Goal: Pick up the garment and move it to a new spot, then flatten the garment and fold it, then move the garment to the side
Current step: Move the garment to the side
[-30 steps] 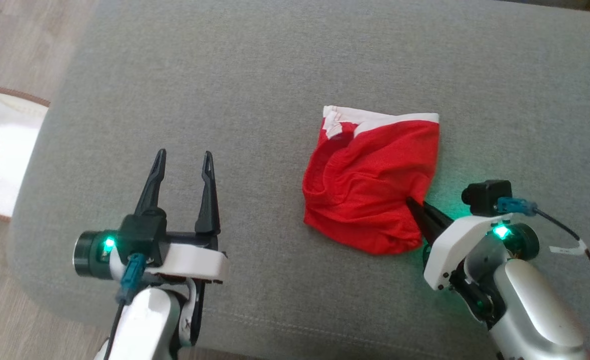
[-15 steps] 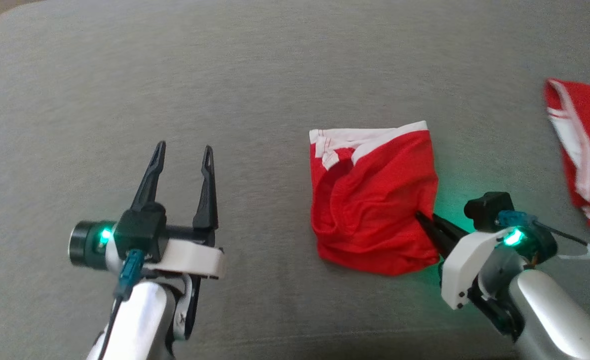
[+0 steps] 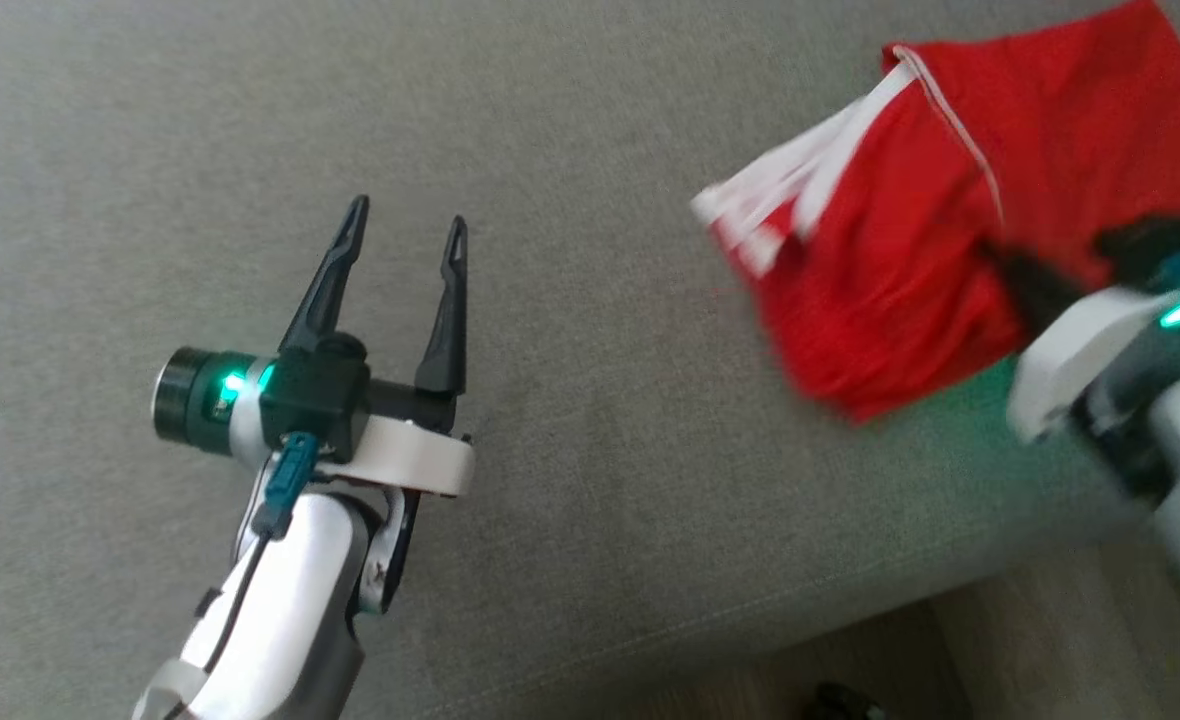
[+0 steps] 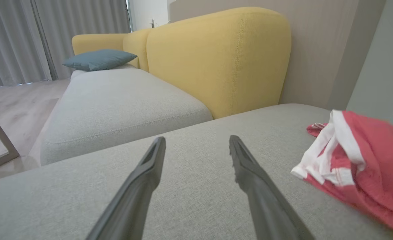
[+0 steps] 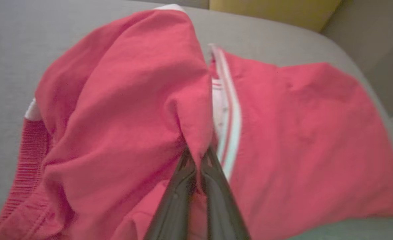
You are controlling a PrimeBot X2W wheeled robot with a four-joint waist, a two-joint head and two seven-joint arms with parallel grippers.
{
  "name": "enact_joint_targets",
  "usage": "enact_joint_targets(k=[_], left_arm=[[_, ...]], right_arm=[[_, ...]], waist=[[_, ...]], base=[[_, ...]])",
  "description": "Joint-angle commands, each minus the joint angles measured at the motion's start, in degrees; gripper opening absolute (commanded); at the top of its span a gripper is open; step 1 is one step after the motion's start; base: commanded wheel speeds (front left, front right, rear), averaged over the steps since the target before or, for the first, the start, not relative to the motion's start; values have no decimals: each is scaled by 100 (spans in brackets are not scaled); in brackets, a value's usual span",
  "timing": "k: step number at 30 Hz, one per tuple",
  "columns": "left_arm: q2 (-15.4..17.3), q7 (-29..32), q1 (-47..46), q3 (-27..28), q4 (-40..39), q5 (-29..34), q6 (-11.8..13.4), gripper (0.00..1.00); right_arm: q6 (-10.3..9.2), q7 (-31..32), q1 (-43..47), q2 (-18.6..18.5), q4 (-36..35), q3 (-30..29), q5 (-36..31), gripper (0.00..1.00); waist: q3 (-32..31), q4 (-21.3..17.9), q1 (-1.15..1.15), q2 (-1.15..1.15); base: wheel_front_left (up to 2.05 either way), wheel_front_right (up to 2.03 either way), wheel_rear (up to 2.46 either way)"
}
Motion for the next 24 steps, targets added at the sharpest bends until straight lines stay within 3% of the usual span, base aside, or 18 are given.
enact_joint_targets(k=[1, 5, 10, 24], left_arm=[[87, 13, -186, 136, -162, 56, -21, 100], [96, 60, -360, 24, -181, 146, -63, 100], [117, 73, -512, -27, -192, 196, -87, 100], [49, 78, -1054, -240, -168, 321, -199, 100]], right_arm=[[37, -97, -117, -225, -70, -52, 34, 0], [37, -472, -567, -639, 539, -618, 61, 0], [37, -808, -884, -845, 1026, -1007, 68, 0], [37, -1299, -1706, -793, 2450, -1508, -449, 0]], waist=[[172, -104, 0, 0], [423, -70, 0, 0], [622, -36, 0, 0], [1244, 166, 0, 0]], base=[[0, 0, 0], [0, 0, 0], [0, 0, 0], [0, 0, 0]])
